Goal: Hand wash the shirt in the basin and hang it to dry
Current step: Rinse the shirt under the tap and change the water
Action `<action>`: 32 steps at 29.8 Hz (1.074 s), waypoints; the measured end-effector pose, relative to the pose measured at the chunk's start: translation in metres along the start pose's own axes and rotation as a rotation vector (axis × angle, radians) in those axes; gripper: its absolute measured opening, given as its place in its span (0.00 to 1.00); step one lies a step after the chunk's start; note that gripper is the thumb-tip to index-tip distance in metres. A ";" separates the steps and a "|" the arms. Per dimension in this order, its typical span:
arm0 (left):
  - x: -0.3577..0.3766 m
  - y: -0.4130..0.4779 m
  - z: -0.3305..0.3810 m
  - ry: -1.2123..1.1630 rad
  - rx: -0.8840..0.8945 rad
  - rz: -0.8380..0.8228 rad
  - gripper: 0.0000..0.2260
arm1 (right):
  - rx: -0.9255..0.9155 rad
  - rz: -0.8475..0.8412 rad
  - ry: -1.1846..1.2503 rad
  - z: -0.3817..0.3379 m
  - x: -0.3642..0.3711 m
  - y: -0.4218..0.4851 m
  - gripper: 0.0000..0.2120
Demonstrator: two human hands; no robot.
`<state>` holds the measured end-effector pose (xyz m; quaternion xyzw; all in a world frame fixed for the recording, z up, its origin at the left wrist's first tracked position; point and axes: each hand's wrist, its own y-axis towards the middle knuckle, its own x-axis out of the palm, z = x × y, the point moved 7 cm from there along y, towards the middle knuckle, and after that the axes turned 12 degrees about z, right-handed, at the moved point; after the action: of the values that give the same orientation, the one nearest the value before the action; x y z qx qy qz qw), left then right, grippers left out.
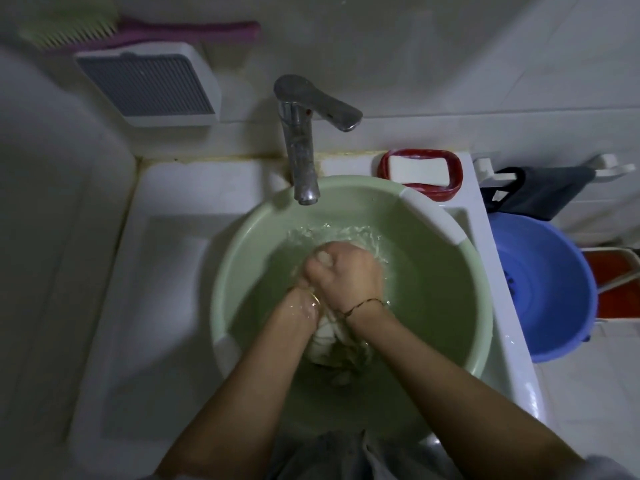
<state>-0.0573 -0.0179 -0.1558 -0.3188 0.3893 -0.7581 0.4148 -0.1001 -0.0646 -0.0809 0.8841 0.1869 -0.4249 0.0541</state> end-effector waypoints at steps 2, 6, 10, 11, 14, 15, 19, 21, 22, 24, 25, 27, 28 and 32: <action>0.001 -0.002 -0.004 0.053 -0.034 0.050 0.17 | 0.032 0.013 -0.081 0.015 0.000 0.012 0.13; -0.016 0.007 0.015 0.665 0.334 0.196 0.14 | 0.068 0.028 -0.317 0.061 -0.003 0.034 0.15; -0.031 -0.002 0.045 0.985 0.980 0.386 0.16 | -0.050 0.020 -0.615 0.082 0.014 0.031 0.21; -0.028 0.005 0.035 1.207 1.025 0.378 0.20 | -0.065 -0.030 -0.652 0.083 0.026 0.026 0.25; -0.031 0.031 0.002 1.832 0.956 0.337 0.26 | -0.149 -0.225 -0.732 0.084 0.069 0.007 0.34; -0.035 0.037 -0.004 1.960 0.901 0.322 0.27 | -0.246 -0.278 -0.771 0.082 0.079 0.002 0.33; -0.047 0.045 -0.012 2.193 0.717 0.333 0.23 | -0.382 -0.320 -0.879 0.091 0.077 0.013 0.35; -0.048 0.042 -0.009 2.086 0.654 0.383 0.23 | -0.258 -0.251 -0.862 0.096 0.069 0.021 0.35; -0.050 0.043 -0.005 1.983 0.631 0.410 0.25 | -0.267 -0.243 -0.855 0.095 0.070 0.019 0.34; -0.055 0.047 0.005 1.704 0.541 0.410 0.29 | -0.492 -0.316 -0.852 0.088 0.083 0.007 0.31; -0.057 0.049 0.012 1.548 0.483 0.378 0.29 | -0.604 -0.361 -0.845 0.086 0.086 0.001 0.30; -0.056 0.049 0.025 1.193 0.393 0.250 0.23 | -0.564 -0.331 -0.821 0.084 0.076 0.007 0.34; -0.054 0.044 0.031 1.068 0.352 0.190 0.19 | -0.441 -0.267 -0.804 0.084 0.066 0.013 0.36; -0.049 0.019 0.070 1.080 0.521 0.085 0.21 | 0.020 -0.308 -0.487 0.098 0.048 0.037 0.36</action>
<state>0.0288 -0.0042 -0.1454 0.2396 0.3587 -0.8661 0.2527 -0.1306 -0.1098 -0.1827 0.7178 0.2964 -0.6296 0.0233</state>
